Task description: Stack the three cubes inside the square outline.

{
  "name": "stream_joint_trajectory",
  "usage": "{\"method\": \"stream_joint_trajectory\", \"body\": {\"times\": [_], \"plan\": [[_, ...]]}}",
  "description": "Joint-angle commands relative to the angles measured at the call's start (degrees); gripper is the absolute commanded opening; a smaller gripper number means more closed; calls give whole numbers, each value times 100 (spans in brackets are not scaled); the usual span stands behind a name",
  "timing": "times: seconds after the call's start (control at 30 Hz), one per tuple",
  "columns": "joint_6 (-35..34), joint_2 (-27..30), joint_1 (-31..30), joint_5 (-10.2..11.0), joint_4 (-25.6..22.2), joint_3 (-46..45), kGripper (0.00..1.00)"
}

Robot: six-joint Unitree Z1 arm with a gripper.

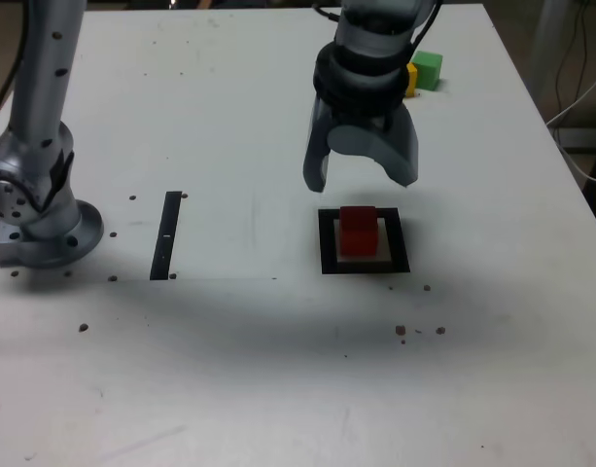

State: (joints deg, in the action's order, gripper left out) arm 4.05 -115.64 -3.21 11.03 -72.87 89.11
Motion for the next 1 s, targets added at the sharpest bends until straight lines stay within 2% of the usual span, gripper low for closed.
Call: {"method": "stream_joint_trajectory", "body": {"times": [0.0,0.23,0.43,0.67,0.97], "plan": [[194,-2,182,30,-10,96,99],[1005,-29,970,35,-233,640,99],[1676,-275,1748,-13,-481,1270,99],[2386,-790,2617,-47,-724,2318,99],[2815,-1778,3375,-89,-1201,4036,99]]}}
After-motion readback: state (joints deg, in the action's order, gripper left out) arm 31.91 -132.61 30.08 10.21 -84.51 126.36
